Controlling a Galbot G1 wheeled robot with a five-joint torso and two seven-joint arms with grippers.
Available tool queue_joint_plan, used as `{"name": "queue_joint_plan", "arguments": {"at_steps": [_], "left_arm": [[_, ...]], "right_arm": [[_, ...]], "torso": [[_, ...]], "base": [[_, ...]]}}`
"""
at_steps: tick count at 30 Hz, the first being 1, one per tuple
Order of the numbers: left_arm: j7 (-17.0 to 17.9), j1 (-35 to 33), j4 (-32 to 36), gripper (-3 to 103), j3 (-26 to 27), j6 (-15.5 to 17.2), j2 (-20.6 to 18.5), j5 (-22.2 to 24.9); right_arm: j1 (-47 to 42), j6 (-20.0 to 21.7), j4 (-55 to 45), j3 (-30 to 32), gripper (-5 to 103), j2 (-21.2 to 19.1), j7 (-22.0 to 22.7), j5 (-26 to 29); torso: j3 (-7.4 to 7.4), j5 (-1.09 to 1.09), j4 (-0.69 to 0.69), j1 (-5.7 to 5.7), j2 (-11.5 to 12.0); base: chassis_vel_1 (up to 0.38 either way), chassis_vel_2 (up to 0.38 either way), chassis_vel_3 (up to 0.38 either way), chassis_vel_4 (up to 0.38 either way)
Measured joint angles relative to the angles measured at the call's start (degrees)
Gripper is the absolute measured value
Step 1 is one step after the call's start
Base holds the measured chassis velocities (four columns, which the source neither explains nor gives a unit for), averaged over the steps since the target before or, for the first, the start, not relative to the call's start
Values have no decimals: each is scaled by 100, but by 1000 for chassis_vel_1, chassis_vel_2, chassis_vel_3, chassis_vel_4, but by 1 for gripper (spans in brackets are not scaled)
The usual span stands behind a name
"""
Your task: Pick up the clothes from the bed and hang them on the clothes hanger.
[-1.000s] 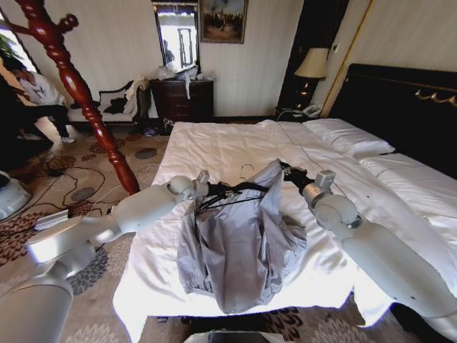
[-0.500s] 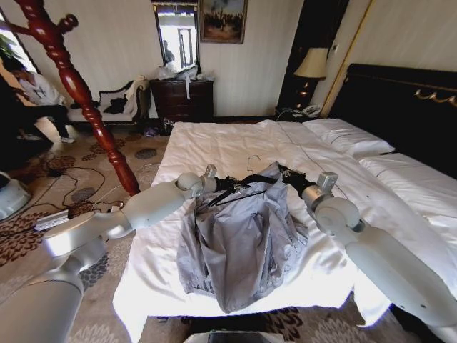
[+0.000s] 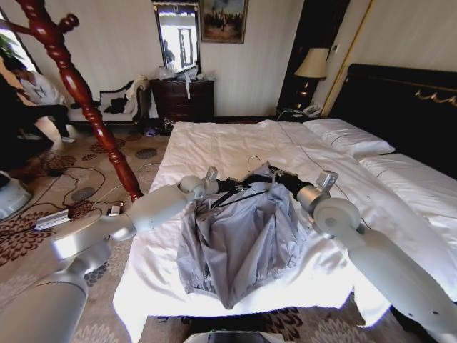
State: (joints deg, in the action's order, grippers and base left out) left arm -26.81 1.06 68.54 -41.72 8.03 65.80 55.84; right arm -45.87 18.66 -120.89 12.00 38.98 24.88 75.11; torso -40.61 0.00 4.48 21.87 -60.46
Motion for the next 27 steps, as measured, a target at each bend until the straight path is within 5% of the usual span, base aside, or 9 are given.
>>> {"name": "queue_joint_plan", "arguments": {"at_steps": [12,15,27], "left_arm": [[79,-128,79,15,155,-32,9,261],[93,-215,95,15,216,-59,-20,297],[154,-372,9,15,414,-64,-10,460]], "right_arm": [[-59,126,-74,-65,1,129,23,210],[-91,152,-168,-21,18,103,-50,266],[-297,191,-481,302,55,21,-202,284]], "torso": [[0,0,-2,0,0],[0,0,-1,0,0],[0,-1,-1,0,0]], "base": [[0,0,0,0],[0,0,0,0],[0,0,0,0]]}}
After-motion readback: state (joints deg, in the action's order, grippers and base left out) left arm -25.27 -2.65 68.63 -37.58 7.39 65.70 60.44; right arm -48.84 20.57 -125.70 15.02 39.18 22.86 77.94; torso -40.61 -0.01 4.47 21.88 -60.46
